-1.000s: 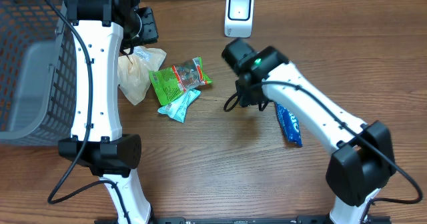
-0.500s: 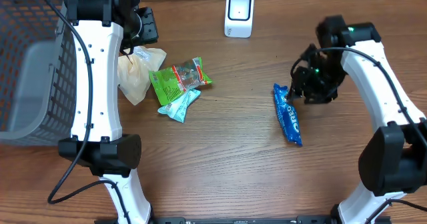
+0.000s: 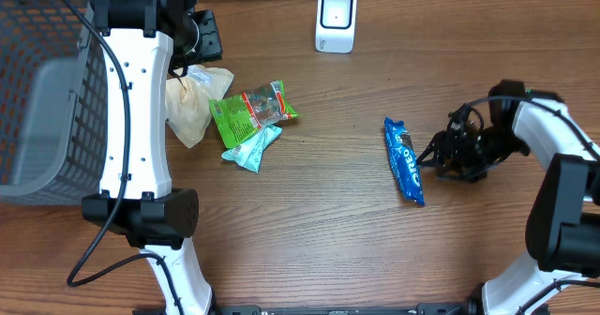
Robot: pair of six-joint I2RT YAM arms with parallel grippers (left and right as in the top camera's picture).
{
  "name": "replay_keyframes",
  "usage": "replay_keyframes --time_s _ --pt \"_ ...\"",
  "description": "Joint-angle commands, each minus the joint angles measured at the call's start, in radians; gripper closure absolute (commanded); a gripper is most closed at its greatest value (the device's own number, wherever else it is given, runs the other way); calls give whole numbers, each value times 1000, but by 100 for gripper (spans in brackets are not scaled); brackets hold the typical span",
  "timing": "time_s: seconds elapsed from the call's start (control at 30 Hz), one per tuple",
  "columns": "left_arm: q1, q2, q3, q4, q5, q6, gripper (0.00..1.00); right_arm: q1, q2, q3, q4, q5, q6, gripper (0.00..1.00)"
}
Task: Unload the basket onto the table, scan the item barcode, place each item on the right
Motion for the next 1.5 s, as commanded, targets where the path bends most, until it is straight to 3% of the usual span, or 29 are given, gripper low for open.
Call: replay_keyframes --time_s 0.0,0.23,0.33,0.43,0.5,0.57,0.77,0.9,1.17,1.3,1.47 --pt "-2 -15 -6 3 9 -2 55 11 -27 -70 58 -109 -36 35" --pt "-2 -15 -6 3 9 -2 55 14 -27 -175 209 -152 -21 36" --pt "-2 -15 -6 2 9 -2 55 15 -27 -219 267 -153 21 42" --pt "-2 -15 -6 2 9 -2 55 14 -27 -246 292 -153 29 64" --pt "-2 -15 -6 2 9 -2 55 14 -27 -245 291 -154 29 86" --pt "-2 -15 -6 2 9 -2 55 14 -27 -241 291 -154 29 96" --pt "-2 -15 -6 2 9 -2 55 18 -42 -149 225 -72 121 96" --pt "-2 -15 -6 2 9 -2 55 69 -104 -29 124 172 211 96" --pt "-2 -15 -6 2 9 -2 55 443 -211 200 -61 991 560 96" --pt "-2 -15 -6 2 9 -2 55 638 -175 208 -77 1136 729 96" --pt "-2 -15 -6 2 9 -2 55 763 -32 208 -188 1312 842 96"
